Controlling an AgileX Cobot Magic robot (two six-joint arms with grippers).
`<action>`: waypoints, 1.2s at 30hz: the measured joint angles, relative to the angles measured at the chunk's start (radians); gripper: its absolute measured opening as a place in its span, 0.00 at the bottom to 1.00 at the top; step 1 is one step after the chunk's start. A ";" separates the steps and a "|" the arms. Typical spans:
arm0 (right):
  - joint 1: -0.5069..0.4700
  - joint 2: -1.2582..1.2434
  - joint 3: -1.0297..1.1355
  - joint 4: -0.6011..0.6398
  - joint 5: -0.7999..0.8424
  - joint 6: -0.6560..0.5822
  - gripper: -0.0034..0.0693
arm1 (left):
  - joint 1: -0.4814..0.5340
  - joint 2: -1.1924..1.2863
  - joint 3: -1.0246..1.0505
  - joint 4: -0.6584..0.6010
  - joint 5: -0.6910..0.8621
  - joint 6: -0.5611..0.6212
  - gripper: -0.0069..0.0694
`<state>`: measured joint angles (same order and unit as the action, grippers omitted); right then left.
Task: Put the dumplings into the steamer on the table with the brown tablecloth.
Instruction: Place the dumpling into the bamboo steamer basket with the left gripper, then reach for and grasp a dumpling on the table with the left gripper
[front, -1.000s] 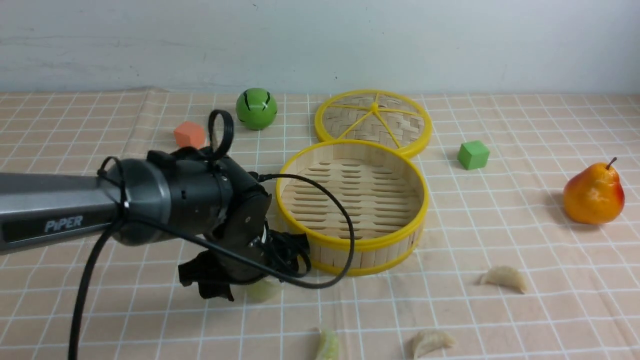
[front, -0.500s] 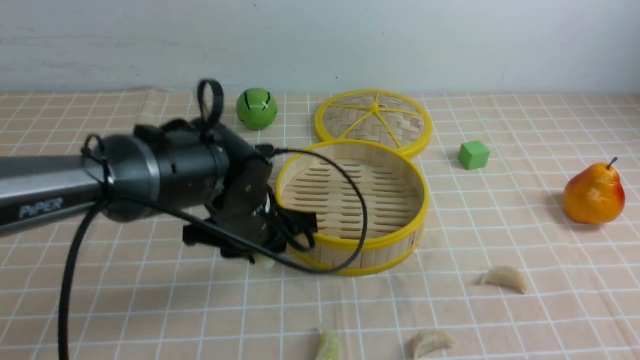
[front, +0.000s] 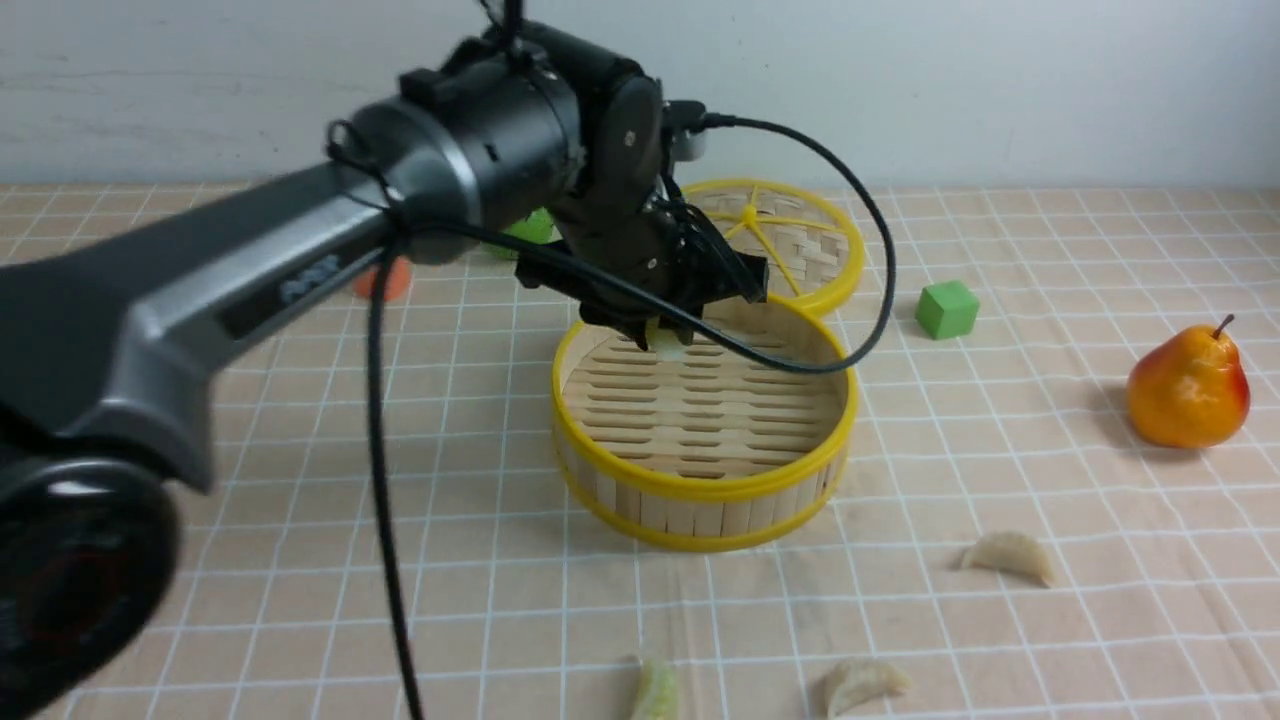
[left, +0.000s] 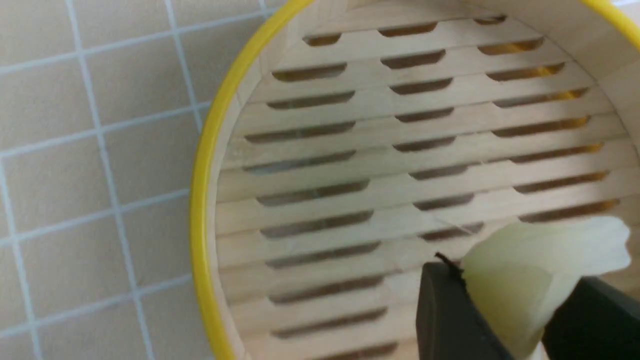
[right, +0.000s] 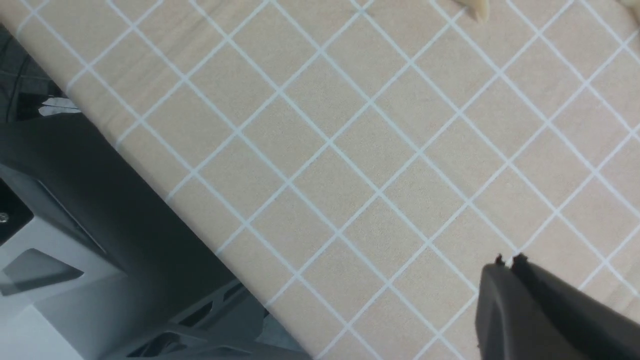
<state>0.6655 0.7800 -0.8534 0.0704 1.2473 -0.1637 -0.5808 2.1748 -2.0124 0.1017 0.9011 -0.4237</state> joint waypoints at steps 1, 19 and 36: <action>0.000 0.000 0.000 0.007 0.000 0.000 0.06 | 0.000 0.023 -0.030 0.009 0.002 0.001 0.40; 0.000 0.000 0.000 0.028 -0.055 0.000 0.08 | 0.000 0.118 -0.168 0.044 0.179 0.051 0.82; 0.000 0.000 0.000 -0.048 -0.123 0.043 0.09 | -0.242 -0.354 0.309 -0.049 0.318 0.329 0.80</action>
<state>0.6655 0.7800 -0.8534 0.0227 1.1240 -0.1210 -0.8225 1.8205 -1.7034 0.0524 1.2194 -0.0951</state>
